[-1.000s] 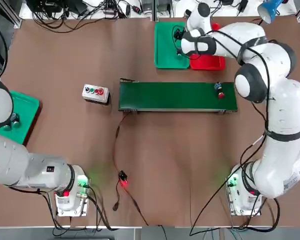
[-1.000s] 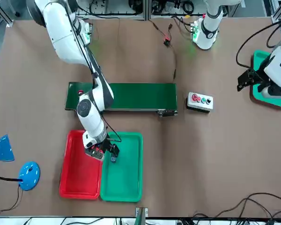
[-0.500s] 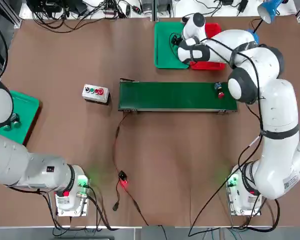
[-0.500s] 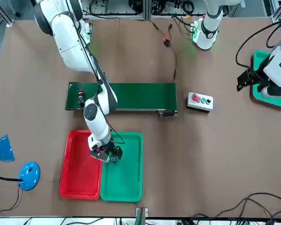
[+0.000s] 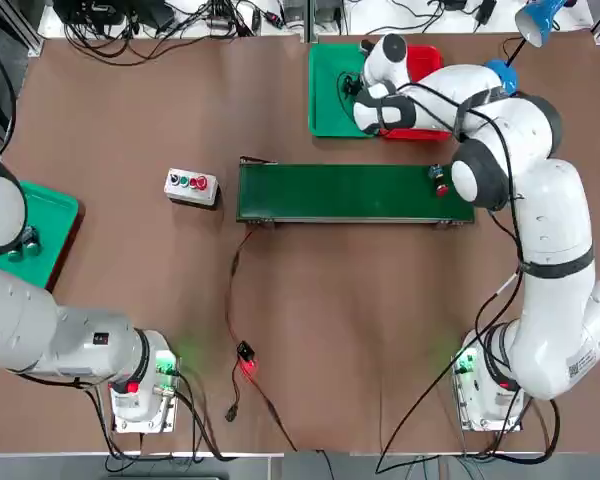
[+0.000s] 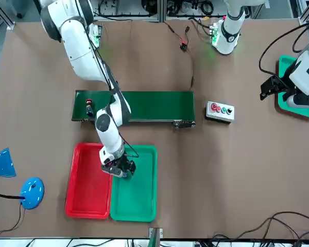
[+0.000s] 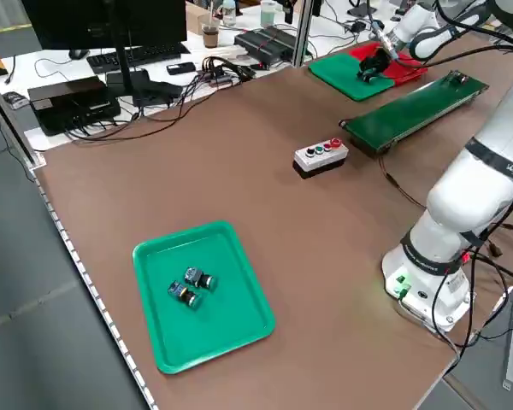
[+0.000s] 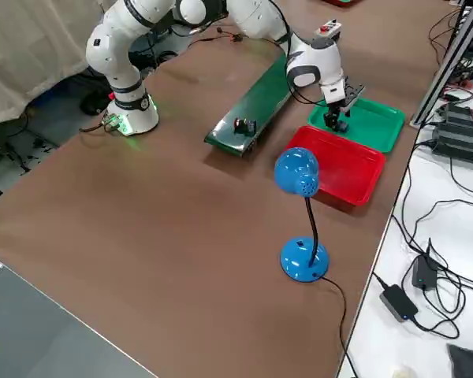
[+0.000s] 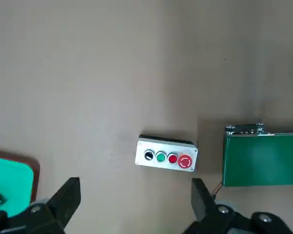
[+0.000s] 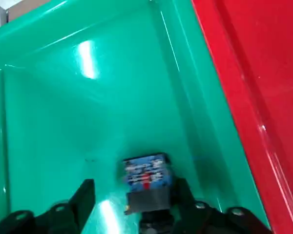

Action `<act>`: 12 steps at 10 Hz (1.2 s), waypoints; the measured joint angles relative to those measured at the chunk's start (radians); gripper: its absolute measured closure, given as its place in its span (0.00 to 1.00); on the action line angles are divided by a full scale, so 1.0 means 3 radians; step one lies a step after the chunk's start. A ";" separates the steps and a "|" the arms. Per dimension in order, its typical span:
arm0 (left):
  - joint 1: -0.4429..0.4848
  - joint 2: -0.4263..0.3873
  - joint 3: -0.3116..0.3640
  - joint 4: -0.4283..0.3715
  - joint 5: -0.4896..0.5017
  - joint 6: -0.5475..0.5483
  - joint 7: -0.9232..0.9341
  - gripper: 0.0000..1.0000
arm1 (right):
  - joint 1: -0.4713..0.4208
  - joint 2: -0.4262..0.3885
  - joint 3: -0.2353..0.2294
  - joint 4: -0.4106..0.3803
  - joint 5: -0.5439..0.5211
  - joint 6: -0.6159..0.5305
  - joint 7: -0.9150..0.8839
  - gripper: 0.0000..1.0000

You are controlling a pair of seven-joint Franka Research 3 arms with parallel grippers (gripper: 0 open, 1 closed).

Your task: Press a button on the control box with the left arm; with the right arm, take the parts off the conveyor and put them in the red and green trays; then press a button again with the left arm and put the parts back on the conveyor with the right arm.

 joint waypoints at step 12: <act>-0.0024 0.0000 0.0000 0.0000 0.0000 0.0000 0.0000 0.00 | 0.0107 0.0003 -0.0087 0.0006 -0.0019 -0.0001 0.0151 0.56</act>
